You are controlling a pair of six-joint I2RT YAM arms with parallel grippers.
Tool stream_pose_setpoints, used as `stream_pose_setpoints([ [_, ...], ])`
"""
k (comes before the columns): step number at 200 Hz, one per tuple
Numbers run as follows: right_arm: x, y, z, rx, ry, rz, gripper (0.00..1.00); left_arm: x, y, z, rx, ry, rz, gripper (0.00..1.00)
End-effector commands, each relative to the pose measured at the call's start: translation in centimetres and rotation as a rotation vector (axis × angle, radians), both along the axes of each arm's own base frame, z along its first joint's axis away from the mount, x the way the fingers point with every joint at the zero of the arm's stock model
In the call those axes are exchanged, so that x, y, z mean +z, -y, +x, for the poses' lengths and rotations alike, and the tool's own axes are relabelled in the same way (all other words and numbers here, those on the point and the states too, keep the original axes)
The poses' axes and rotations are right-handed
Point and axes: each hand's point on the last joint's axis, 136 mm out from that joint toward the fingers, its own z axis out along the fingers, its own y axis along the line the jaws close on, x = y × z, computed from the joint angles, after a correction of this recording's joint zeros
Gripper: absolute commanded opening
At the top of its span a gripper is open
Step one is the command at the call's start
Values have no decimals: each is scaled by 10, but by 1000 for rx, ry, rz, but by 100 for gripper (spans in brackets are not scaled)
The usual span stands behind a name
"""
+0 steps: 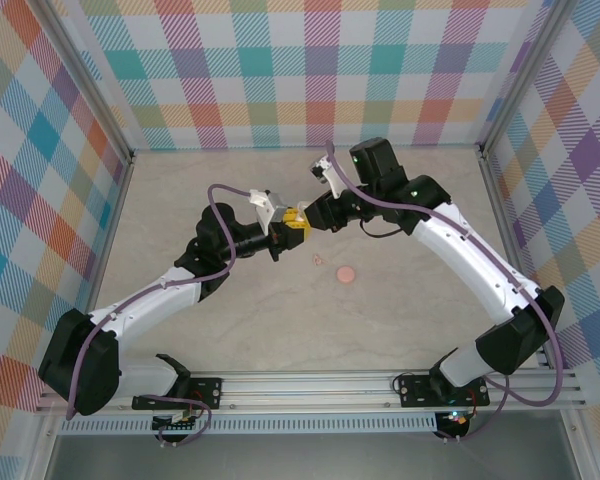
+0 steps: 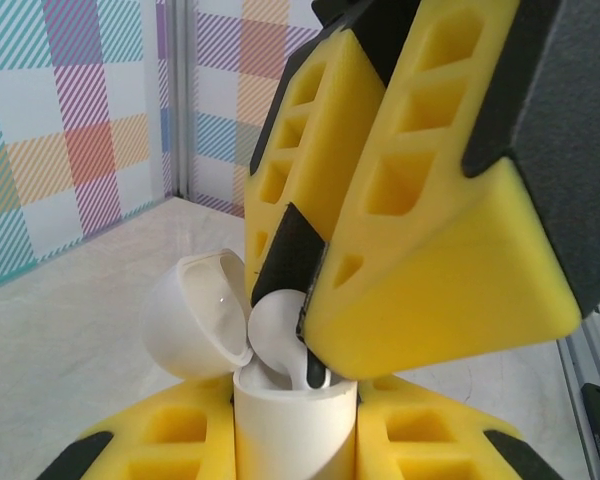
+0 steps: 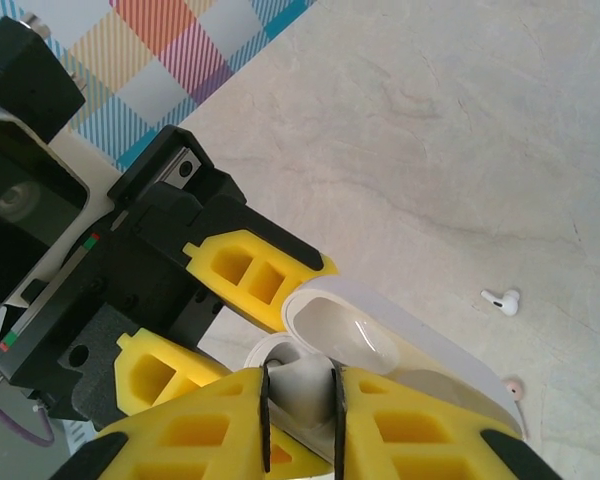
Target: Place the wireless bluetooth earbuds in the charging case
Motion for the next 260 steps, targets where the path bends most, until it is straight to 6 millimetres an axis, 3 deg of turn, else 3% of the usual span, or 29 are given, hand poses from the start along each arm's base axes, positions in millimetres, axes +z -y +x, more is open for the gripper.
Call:
stream_pose_setpoints([
  [1, 15, 9, -1, -34, 34, 30, 24, 39, -2, -3, 5, 112, -49, 0],
  [135, 19, 24, 5, -84, 39, 58, 25, 40, -4, -6, 1, 116, -54, 0],
  [191, 6, 17, 3, -53, -16, 55, 32, 41, -3, -6, -6, 110, -76, 0],
  [260, -15, 12, 9, -55, -73, 32, 32, 38, -3, -4, 1, 95, -90, 0],
])
